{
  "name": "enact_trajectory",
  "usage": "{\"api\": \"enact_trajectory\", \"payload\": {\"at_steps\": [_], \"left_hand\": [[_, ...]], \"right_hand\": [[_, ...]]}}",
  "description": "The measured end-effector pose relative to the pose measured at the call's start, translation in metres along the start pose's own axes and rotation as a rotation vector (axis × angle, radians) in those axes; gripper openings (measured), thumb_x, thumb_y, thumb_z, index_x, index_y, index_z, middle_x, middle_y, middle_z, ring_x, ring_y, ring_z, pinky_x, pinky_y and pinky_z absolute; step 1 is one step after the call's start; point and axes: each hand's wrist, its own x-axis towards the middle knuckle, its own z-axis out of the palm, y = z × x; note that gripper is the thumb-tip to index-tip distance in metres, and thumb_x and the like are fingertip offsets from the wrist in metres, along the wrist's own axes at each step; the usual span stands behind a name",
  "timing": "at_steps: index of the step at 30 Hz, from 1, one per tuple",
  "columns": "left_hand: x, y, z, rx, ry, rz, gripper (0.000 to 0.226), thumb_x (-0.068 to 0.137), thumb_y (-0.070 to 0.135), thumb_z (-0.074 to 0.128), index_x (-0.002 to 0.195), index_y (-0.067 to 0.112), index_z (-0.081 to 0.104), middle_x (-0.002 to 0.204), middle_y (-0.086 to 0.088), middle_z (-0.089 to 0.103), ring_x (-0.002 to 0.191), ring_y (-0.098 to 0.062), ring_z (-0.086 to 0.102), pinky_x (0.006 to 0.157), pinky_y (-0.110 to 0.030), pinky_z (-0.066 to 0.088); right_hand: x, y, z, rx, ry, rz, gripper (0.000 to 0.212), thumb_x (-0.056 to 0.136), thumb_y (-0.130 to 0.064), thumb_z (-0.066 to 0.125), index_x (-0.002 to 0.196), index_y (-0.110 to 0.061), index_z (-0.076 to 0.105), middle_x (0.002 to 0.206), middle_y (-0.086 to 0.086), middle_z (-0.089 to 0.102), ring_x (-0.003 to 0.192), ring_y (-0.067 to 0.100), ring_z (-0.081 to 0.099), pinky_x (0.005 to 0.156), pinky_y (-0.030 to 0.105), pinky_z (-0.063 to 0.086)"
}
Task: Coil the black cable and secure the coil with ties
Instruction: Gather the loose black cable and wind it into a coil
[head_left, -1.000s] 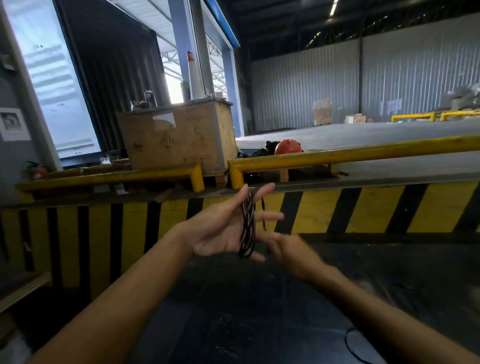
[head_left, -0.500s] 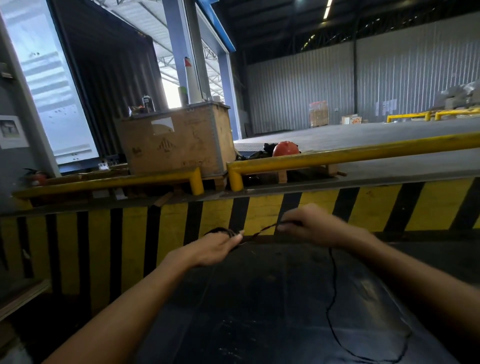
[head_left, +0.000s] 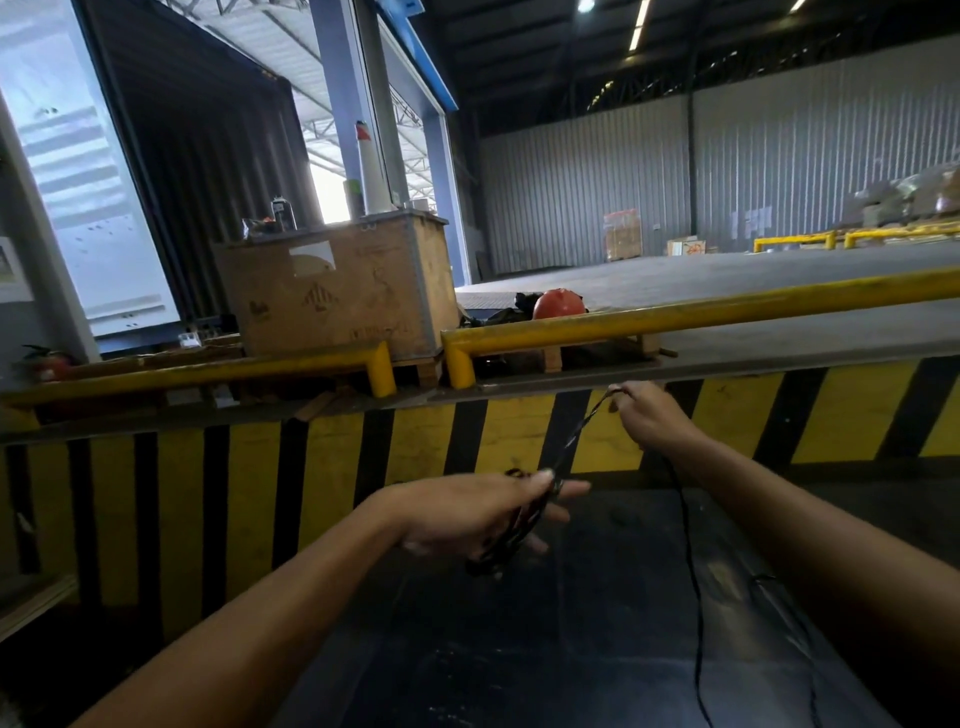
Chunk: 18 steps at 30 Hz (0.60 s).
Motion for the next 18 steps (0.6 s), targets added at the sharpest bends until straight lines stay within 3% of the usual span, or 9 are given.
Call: {"api": "enact_trajectory", "payload": {"at_steps": [3,5,7,9,12,15,18], "left_hand": [[0.005,0.021,-0.004,-0.48,-0.021,0.244,0.043,0.09,0.058,0.026,0.131,0.053,0.04,0.149,0.002,0.041,0.122,-0.027,0.054,0.091,-0.051,0.051],[0.016,0.033,-0.009,-0.695,0.145,0.378,0.044,0.091,0.057,0.025,0.132,0.051,0.041,0.153,-0.004,0.034,0.126,-0.032,0.049,0.091,-0.059,0.046],[0.027,0.036,-0.016,-0.748,0.359,0.422,0.044,0.094,0.056,0.02,0.134,0.051,0.038,0.157,-0.005,0.027,0.132,-0.033,0.041,0.092,-0.062,0.041],[0.034,0.024,-0.025,-0.627,0.505,0.368,0.046,0.095,0.055,0.019,0.139,0.05,0.031,0.158,-0.005,0.023,0.136,-0.034,0.037,0.1,-0.065,0.034],[0.03,-0.004,-0.04,-0.408,0.573,0.219,0.048,0.095,0.056,0.021,0.142,0.049,0.027,0.159,-0.003,0.023,0.136,-0.034,0.037,0.108,-0.064,0.025],[0.015,-0.025,-0.052,-0.237,0.63,0.091,0.049,0.095,0.056,0.022,0.142,0.046,0.029,0.156,-0.004,0.029,0.126,-0.026,0.048,0.106,-0.05,0.034],[-0.002,-0.047,-0.064,0.064,0.8,-0.038,0.05,0.098,0.052,0.02,0.144,0.038,0.032,0.147,-0.013,0.041,0.118,-0.024,0.054,0.103,-0.044,0.038]], "right_hand": [[-0.03,0.021,0.041,-0.329,-0.287,-0.167,0.033,0.089,-0.048,0.044,0.113,-0.026,0.052,0.099,0.003,0.062,0.087,0.018,0.064,0.069,0.031,0.053],[-0.074,0.008,0.077,-0.375,-0.48,-0.215,0.032,0.093,-0.046,0.041,0.115,-0.025,0.052,0.104,0.004,0.061,0.09,0.02,0.062,0.075,0.035,0.053],[-0.116,-0.022,0.105,-0.261,-0.637,-0.2,0.028,0.098,-0.038,0.036,0.099,-0.017,0.055,0.092,0.006,0.058,0.083,0.024,0.057,0.075,0.039,0.047],[-0.14,-0.046,0.114,-0.18,-0.731,-0.235,0.032,0.098,-0.04,0.034,0.092,-0.016,0.054,0.091,0.012,0.058,0.082,0.029,0.057,0.077,0.042,0.047],[-0.13,-0.049,0.097,-0.353,-0.743,-0.308,0.04,0.097,-0.043,0.036,0.101,-0.008,0.056,0.106,0.021,0.062,0.095,0.036,0.06,0.078,0.042,0.048],[-0.105,-0.033,0.062,-0.253,-0.78,-0.251,0.033,0.095,-0.04,0.043,0.105,-0.013,0.059,0.103,0.009,0.063,0.09,0.019,0.062,0.076,0.032,0.05],[-0.079,-0.014,0.022,-0.009,-0.689,-0.184,0.025,0.095,-0.035,0.047,0.094,-0.015,0.062,0.085,-0.001,0.059,0.066,-0.001,0.057,0.06,0.016,0.047]]}}
